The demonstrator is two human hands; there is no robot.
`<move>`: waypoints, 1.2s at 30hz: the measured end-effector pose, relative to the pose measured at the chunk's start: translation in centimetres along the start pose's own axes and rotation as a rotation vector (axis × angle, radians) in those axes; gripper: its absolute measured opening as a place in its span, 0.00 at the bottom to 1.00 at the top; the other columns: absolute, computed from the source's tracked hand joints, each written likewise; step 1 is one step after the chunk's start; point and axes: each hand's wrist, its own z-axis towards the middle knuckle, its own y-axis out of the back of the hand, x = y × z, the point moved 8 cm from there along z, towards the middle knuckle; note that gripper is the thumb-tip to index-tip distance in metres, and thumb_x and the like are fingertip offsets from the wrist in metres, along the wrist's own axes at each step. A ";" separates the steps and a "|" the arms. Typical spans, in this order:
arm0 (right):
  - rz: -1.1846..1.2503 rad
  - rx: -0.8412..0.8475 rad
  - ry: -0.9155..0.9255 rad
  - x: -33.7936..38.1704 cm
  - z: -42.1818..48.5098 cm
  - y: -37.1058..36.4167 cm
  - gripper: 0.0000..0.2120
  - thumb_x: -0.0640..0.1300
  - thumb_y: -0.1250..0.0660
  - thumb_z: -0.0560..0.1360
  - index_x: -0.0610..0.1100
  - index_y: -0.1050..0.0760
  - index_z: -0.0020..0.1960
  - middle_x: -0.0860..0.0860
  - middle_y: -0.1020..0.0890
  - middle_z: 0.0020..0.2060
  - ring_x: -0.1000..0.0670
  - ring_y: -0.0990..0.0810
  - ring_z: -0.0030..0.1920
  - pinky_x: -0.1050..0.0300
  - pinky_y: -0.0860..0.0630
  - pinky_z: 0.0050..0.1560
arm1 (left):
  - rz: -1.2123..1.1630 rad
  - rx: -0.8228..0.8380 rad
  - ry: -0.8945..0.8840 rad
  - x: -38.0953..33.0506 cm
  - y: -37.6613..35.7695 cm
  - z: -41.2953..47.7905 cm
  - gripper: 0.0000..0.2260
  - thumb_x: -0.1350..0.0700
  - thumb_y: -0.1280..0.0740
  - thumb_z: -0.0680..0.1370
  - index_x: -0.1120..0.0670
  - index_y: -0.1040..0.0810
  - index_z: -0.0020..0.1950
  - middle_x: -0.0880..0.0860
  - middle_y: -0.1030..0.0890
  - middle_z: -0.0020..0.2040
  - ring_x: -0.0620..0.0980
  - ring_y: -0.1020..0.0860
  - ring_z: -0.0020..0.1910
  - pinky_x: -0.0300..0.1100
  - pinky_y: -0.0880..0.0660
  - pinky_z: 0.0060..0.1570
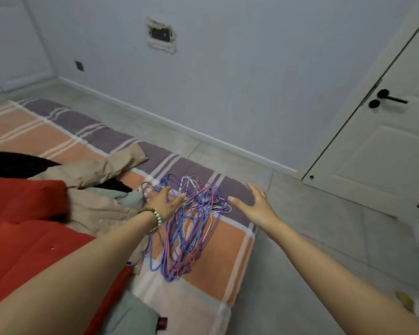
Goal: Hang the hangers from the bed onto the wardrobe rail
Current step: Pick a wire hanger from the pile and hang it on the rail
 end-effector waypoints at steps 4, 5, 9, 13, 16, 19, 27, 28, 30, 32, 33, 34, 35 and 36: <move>-0.003 0.116 -0.070 -4.3 2.1 -9.9 0.38 0.52 0.30 0.72 0.44 0.44 0.75 0.47 0.43 0.75 0.48 0.43 0.75 0.56 0.45 0.72 | 0.023 -0.036 0.187 10.8 -0.3 0.8 0.29 0.47 0.37 0.77 0.61 0.38 0.72 0.61 0.33 0.71 0.57 0.33 0.69 0.46 0.36 0.66; 0.001 0.134 -0.098 -5.5 2.3 -11.9 0.38 0.52 0.30 0.72 0.43 0.44 0.75 0.46 0.42 0.74 0.47 0.41 0.74 0.54 0.42 0.73 | 0.006 -0.033 0.229 13.0 -0.8 0.8 0.28 0.48 0.37 0.77 0.62 0.38 0.72 0.61 0.33 0.71 0.57 0.33 0.69 0.45 0.36 0.66; 0.010 0.202 -0.164 -10.2 3.4 -18.8 0.35 0.49 0.29 0.72 0.42 0.40 0.73 0.44 0.36 0.71 0.45 0.34 0.70 0.55 0.35 0.69 | -0.045 -0.018 0.333 20.1 -3.8 1.6 0.27 0.49 0.37 0.77 0.64 0.38 0.71 0.63 0.31 0.69 0.58 0.30 0.67 0.45 0.34 0.65; 0.067 0.256 -0.224 -14.3 4.3 -24.0 0.30 0.41 0.30 0.73 0.37 0.38 0.71 0.45 0.28 0.64 0.47 0.28 0.63 0.69 0.30 0.55 | -0.082 0.023 0.389 24.2 -7.4 2.7 0.23 0.51 0.40 0.79 0.65 0.34 0.69 0.62 0.28 0.67 0.57 0.29 0.66 0.42 0.35 0.63; 0.102 0.283 -0.290 -17.9 5.0 -27.4 0.29 0.39 0.30 0.73 0.37 0.37 0.71 0.41 0.25 0.63 0.44 0.25 0.61 0.59 0.30 0.58 | -0.156 0.034 0.423 26.2 -10.2 3.6 0.21 0.53 0.40 0.79 0.64 0.34 0.69 0.62 0.29 0.67 0.57 0.30 0.66 0.41 0.36 0.64; 0.176 0.295 -0.363 -20.8 5.6 -30.3 0.27 0.34 0.33 0.74 0.34 0.36 0.70 0.39 0.26 0.63 0.44 0.24 0.58 0.68 0.27 0.46 | -0.164 0.062 0.413 27.4 -12.4 4.7 0.20 0.53 0.41 0.80 0.62 0.33 0.69 0.61 0.28 0.67 0.57 0.30 0.66 0.40 0.36 0.64; 0.283 0.312 -0.427 -25.0 6.9 -36.0 0.19 0.32 0.35 0.75 0.31 0.31 0.65 0.42 0.22 0.45 0.57 0.25 0.32 0.68 0.27 0.36 | -0.230 0.032 0.375 29.7 -15.9 6.3 0.17 0.56 0.41 0.80 0.62 0.30 0.66 0.59 0.25 0.64 0.55 0.28 0.64 0.35 0.34 0.58; 0.303 0.309 -0.432 -25.2 6.9 -36.3 0.17 0.32 0.35 0.75 0.30 0.30 0.63 0.43 0.23 0.39 0.57 0.26 0.31 0.68 0.28 0.35 | -0.252 0.002 0.375 30.1 -16.0 6.2 0.16 0.58 0.40 0.79 0.62 0.30 0.66 0.60 0.24 0.61 0.55 0.26 0.61 0.33 0.33 0.55; 0.359 0.314 -0.454 -25.2 6.8 -36.8 0.14 0.33 0.35 0.75 0.31 0.28 0.60 0.46 0.24 0.36 0.57 0.25 0.29 0.70 0.28 0.30 | -0.295 -0.068 0.369 30.8 -15.9 5.9 0.15 0.59 0.38 0.78 0.63 0.28 0.64 0.59 0.23 0.52 0.52 0.24 0.49 0.25 0.32 0.42; 0.413 0.352 -0.452 -24.5 6.4 -37.1 0.13 0.35 0.35 0.75 0.33 0.26 0.59 0.47 0.22 0.37 0.61 0.24 0.26 0.70 0.28 0.27 | -0.344 -0.143 0.369 31.6 -15.5 5.6 0.12 0.60 0.37 0.78 0.65 0.26 0.59 0.56 0.25 0.46 0.48 0.27 0.41 0.23 0.33 0.37; 0.439 0.370 -0.447 -24.1 6.2 -37.2 0.12 0.36 0.35 0.76 0.35 0.26 0.58 0.47 0.22 0.37 0.62 0.24 0.25 0.70 0.28 0.27 | -0.363 -0.163 0.367 31.8 -15.3 5.5 0.11 0.60 0.37 0.78 0.65 0.25 0.56 0.55 0.25 0.45 0.48 0.27 0.41 0.24 0.32 0.37; 0.474 0.387 -0.447 -23.6 5.9 -37.2 0.11 0.36 0.35 0.76 0.36 0.25 0.58 0.48 0.22 0.37 0.62 0.24 0.26 0.70 0.28 0.28 | -0.370 -0.182 0.353 31.9 -15.2 5.4 0.09 0.59 0.37 0.78 0.63 0.23 0.52 0.55 0.24 0.44 0.47 0.26 0.41 0.27 0.32 0.39; 0.521 0.408 -0.455 -23.1 5.6 -37.2 0.09 0.36 0.35 0.76 0.38 0.25 0.56 0.48 0.22 0.37 0.60 0.24 0.27 0.70 0.27 0.30 | -0.384 -0.200 0.337 31.9 -15.0 5.2 0.06 0.58 0.37 0.78 0.60 0.23 0.48 0.54 0.24 0.43 0.45 0.26 0.39 0.32 0.31 0.41; 0.576 0.430 -0.462 -22.4 5.3 -37.2 0.07 0.36 0.35 0.75 0.39 0.24 0.53 0.48 0.21 0.37 0.59 0.23 0.28 0.69 0.26 0.31 | -0.411 -0.229 0.318 31.7 -14.7 4.9 0.05 0.59 0.38 0.78 0.56 0.24 0.43 0.54 0.24 0.41 0.40 0.26 0.36 0.35 0.30 0.43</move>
